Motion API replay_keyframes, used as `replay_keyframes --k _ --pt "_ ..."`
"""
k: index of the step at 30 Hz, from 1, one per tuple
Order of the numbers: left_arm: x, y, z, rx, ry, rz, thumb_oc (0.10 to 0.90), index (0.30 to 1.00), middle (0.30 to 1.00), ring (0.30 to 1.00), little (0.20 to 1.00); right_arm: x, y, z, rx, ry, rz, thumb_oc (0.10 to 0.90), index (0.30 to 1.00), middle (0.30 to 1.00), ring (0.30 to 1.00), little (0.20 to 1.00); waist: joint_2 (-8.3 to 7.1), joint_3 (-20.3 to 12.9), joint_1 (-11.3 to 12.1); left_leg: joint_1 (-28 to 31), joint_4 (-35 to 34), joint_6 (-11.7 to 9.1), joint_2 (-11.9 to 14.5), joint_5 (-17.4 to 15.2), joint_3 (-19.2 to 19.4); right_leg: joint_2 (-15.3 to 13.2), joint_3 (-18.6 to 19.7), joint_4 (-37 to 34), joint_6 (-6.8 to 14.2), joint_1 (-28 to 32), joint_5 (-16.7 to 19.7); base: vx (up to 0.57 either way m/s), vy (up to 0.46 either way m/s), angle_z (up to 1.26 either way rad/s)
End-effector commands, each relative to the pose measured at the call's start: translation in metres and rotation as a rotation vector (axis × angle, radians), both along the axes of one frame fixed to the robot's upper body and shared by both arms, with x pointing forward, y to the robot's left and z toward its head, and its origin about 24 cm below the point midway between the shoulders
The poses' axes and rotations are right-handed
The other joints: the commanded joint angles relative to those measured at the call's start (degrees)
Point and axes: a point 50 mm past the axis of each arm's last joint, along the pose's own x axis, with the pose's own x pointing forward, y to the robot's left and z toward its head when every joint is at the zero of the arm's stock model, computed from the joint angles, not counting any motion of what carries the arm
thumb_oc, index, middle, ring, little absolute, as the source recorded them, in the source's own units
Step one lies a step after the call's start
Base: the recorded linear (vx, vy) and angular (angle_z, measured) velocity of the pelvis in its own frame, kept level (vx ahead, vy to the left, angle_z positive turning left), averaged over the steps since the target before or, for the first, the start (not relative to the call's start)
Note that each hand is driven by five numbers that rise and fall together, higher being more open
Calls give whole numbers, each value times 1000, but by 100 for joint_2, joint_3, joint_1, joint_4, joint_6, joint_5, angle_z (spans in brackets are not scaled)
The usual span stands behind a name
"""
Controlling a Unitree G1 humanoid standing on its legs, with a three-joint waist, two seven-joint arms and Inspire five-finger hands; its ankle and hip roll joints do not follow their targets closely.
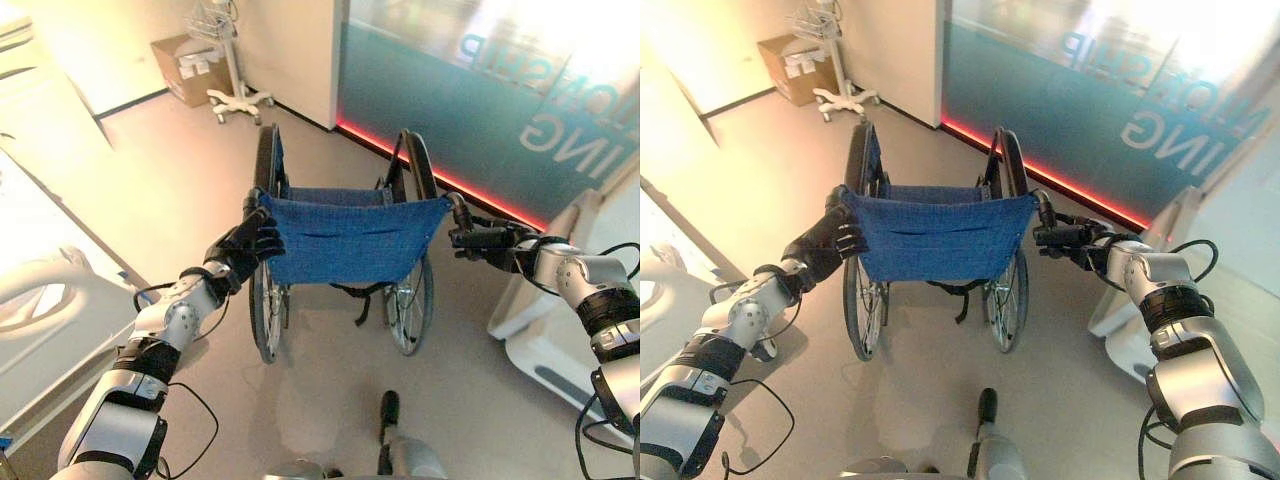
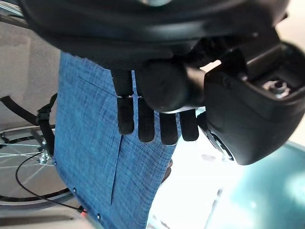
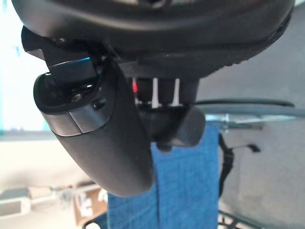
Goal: Push the wheelchair next to the bed
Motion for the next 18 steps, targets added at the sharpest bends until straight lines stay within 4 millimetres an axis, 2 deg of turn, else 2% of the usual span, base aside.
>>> replay_keyframes --k 1,2,3,4,6,7,10,12,13,15,16,17,18 --pt "12 -29 76 -56 -344 -159 400 300 300 300 300 32 115 85 216 -291 521 400 300 300 300 300 -19 -725 399 -928 1640 -342 1741 1131 600 -518 -62 727 908 -316 -439 408 -565 59" --pt "12 -28 74 -54 -345 -149 400 300 300 300 300 32 116 82 212 -294 519 400 300 300 300 300 -49 -698 413 -1291 2259 -348 1716 1357 730 -470 -205 697 774 -147 -516 315 -502 40" --pt "11 -27 74 -56 -347 -141 400 300 300 300 300 32 117 81 201 -301 516 400 300 300 300 300 -75 -662 433 -1623 2703 -325 1685 1419 870 -402 -323 665 645 0 -591 284 -457 64" --pt "10 -29 72 -65 -346 -138 400 300 300 300 300 32 119 80 197 -314 506 400 300 300 300 300 -98 -605 471 -1954 2924 -271 1674 1392 1025 -335 -464 618 533 151 -652 246 -350 52" --pt "10 -29 71 -56 -350 -129 400 300 300 300 300 32 122 77 196 -323 498 400 300 300 300 300 -73 -554 508 -2107 2853 -221 1543 1232 1141 -248 -584 559 486 308 -726 305 -251 38" --pt "11 -28 71 -54 -353 -114 400 300 300 300 300 34 128 76 176 -335 487 400 300 300 300 300 2 -526 570 -2104 2273 -221 1277 1105 1339 -70 -701 483 463 513 -841 448 -230 11" --pt "17 -24 74 -54 -351 -94 400 300 300 300 300 39 140 82 178 -352 467 400 300 300 300 300 202 -541 693 -1868 301 -281 1209 1147 1703 271 -964 398 439 870 -1114 482 -144 -33" --pt "20 -26 74 -80 -342 -87 400 300 300 300 300 43 140 84 177 -349 454 400 300 300 300 300 294 -580 818 -1865 -819 -336 1069 1390 1802 491 -1007 311 404 1142 -1280 575 -108 -20" --pt "20 -29 73 -97 -333 -85 400 300 300 300 300 45 137 84 175 -341 441 400 300 300 300 300 348 -628 941 -2118 -1342 -378 981 1694 1917 690 -968 229 357 1390 -1397 489 -83 10" --pt "21 -30 73 -105 -330 -87 400 300 300 300 300 45 135 83 169 -336 437 400 300 300 300 300 366 -645 1000 -2238 -1586 -403 966 1875 2088 796 -985 203 324 1526 -1473 454 -65 19" --pt "20 -34 75 -121 -331 -95 400 300 300 300 300 46 128 81 152 -330 428 400 300 300 300 300 396 -673 1081 -2406 -1790 -426 967 2090 2462 950 -1095 264 265 1671 -1663 716 -83 12" --pt "19 -37 77 -125 -332 -101 400 300 300 300 300 46 123 78 146 -325 419 400 300 300 300 300 359 -704 1125 -2437 -1787 -445 875 2047 2601 973 -1147 422 247 1766 -1923 631 -72 2" --pt "18 -38 77 -124 -331 -103 400 300 300 300 300 45 122 77 145 -325 417 400 300 300 300 300 359 -709 1144 -2465 -1761 -439 847 2040 2651 984 -1185 498 235 1780 -1995 585 -39 16"
